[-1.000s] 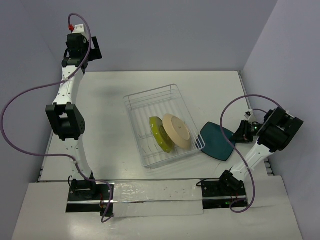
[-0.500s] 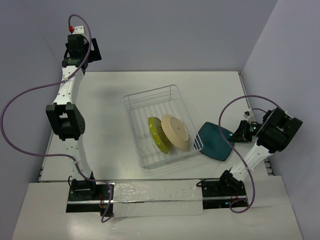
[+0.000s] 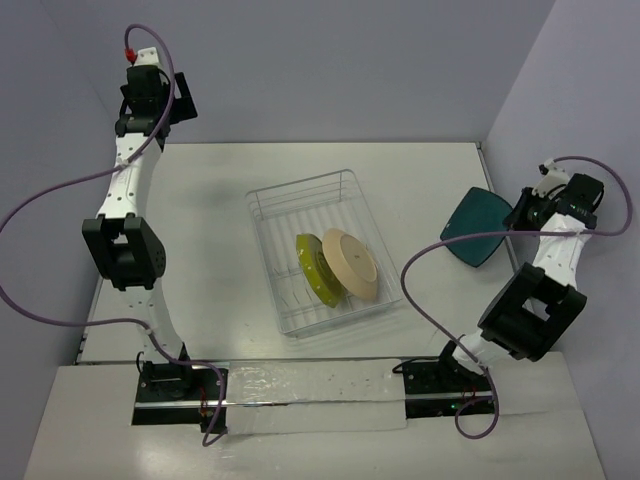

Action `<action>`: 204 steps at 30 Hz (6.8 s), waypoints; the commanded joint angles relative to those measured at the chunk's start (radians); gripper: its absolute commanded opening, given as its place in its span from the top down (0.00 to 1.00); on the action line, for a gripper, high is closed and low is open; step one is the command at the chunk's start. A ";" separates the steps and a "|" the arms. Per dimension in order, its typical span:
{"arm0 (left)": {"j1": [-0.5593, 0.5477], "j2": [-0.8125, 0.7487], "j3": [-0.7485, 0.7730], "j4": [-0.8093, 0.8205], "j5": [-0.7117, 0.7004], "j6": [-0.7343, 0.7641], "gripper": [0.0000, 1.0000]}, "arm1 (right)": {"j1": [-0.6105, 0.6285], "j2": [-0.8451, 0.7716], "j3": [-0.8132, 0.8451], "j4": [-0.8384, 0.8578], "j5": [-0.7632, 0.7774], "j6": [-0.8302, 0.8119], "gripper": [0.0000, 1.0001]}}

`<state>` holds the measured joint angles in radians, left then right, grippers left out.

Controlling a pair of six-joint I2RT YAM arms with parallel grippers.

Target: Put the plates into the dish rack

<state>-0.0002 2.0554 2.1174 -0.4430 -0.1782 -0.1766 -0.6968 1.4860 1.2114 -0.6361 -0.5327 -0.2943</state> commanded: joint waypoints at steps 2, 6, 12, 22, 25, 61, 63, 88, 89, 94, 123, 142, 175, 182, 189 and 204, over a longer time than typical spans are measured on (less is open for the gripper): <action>-0.003 -0.125 -0.035 0.015 -0.015 -0.054 0.01 | 0.136 -0.126 0.038 0.235 0.178 0.174 1.00; -0.003 -0.164 -0.063 0.016 -0.025 -0.092 0.01 | 0.263 -0.186 0.072 0.296 0.364 0.242 1.00; -0.017 -0.214 -0.104 -0.011 -0.088 -0.133 0.01 | 0.395 -0.308 0.046 0.438 0.439 0.210 1.00; -0.055 -0.293 -0.201 -0.107 -0.159 -0.334 0.01 | 0.684 -0.339 0.148 0.602 0.507 0.059 1.00; -0.075 -0.333 -0.261 -0.151 -0.238 -0.405 0.01 | 0.823 -0.337 0.211 0.622 0.555 0.007 1.00; -0.091 -1.040 -0.797 -0.541 -0.247 -0.807 0.01 | 2.105 -0.003 0.240 1.294 1.751 -0.489 1.00; -0.090 -1.054 -0.812 -0.540 -0.236 -0.799 0.01 | 2.116 0.044 0.232 1.405 1.780 -0.602 1.00; -0.090 -1.155 -0.879 -0.577 -0.216 -0.725 0.01 | 2.166 0.255 0.341 0.877 1.813 -0.162 1.00; -0.091 -1.157 -0.881 -0.579 -0.220 -0.722 0.01 | 2.166 0.265 0.341 0.883 1.825 -0.165 1.00; -0.090 -1.165 -0.886 -0.586 -0.226 -0.709 0.01 | 2.158 0.289 0.321 0.901 1.834 -0.158 1.00; -0.090 -1.173 -0.933 -0.566 -0.210 -0.642 0.01 | 2.110 0.309 0.175 0.687 1.876 0.290 1.00; -0.091 -1.207 -0.923 -0.572 -0.198 -0.593 0.01 | 2.235 0.592 0.600 -0.809 2.014 1.685 0.62; -0.090 -1.238 -0.861 -0.598 -0.168 -0.540 0.01 | 2.307 0.172 0.304 0.094 1.435 1.141 0.00; -0.090 -1.241 -0.830 -0.603 -0.145 -0.526 0.01 | 2.191 -0.033 0.278 0.243 1.157 0.903 0.00; -0.090 -1.233 -0.804 -0.593 -0.108 -0.490 0.01 | 1.762 -0.386 0.084 0.186 0.901 0.919 0.00; -0.090 -1.184 -0.862 -0.456 -0.146 -0.515 0.01 | 0.727 -0.630 -0.306 0.030 0.661 0.833 0.00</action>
<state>-0.0856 0.8430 1.2683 -0.9933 -0.3114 -0.6791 0.1532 0.7977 0.9618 -0.5757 0.2322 0.5839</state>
